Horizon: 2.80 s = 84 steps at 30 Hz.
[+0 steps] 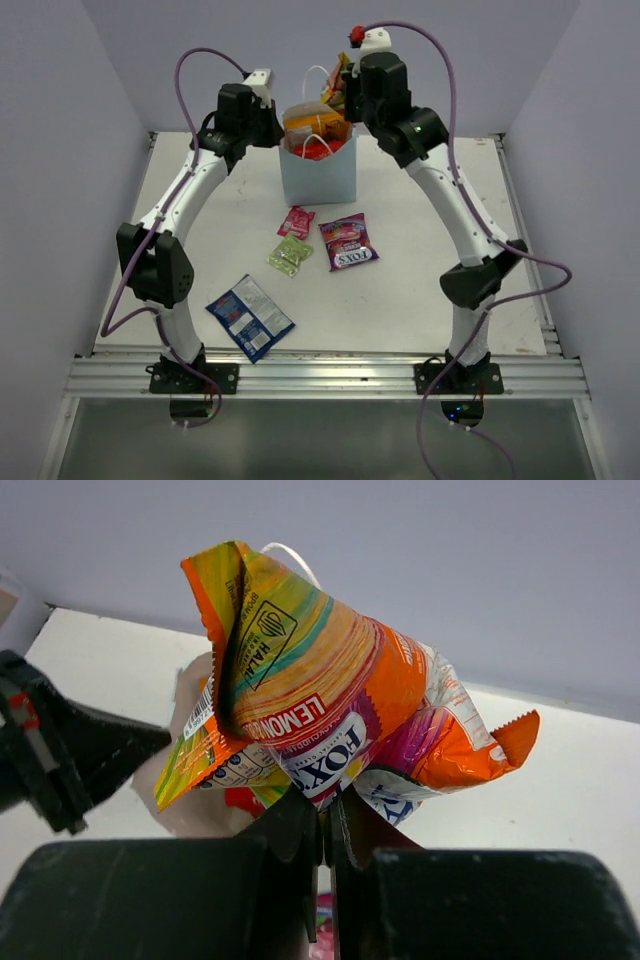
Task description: Place the snacks into the paper bag
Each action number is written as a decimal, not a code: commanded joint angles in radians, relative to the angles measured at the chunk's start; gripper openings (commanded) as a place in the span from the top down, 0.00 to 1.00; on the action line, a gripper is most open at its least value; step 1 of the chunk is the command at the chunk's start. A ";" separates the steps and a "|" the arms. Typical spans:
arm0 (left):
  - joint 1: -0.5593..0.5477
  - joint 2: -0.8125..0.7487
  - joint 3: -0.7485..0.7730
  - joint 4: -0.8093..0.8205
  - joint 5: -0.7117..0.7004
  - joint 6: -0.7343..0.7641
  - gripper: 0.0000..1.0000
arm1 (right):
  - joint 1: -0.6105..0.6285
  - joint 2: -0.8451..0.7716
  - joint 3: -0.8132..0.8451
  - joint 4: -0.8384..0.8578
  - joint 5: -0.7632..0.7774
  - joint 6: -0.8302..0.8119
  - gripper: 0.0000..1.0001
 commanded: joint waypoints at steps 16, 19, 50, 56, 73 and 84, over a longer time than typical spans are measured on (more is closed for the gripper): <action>-0.002 0.018 0.063 0.007 0.058 0.000 1.00 | -0.004 0.185 0.101 0.213 -0.186 0.012 0.27; -0.002 0.021 0.066 0.007 0.057 0.000 1.00 | -0.004 0.064 -0.022 0.201 -0.167 -0.009 0.25; -0.002 -0.034 0.040 -0.022 -0.026 0.009 1.00 | -0.007 -0.025 -1.181 0.462 -0.279 0.114 0.76; -0.002 -0.025 0.052 -0.013 -0.025 -0.005 1.00 | -0.012 -0.157 -1.204 0.363 -0.177 0.078 1.00; -0.002 -0.039 0.054 -0.024 -0.029 -0.008 1.00 | -0.101 -0.135 -0.298 0.219 -0.029 -0.054 1.00; -0.002 -0.051 0.041 -0.035 -0.032 -0.015 1.00 | -0.102 0.177 -0.058 0.278 -0.340 0.109 1.00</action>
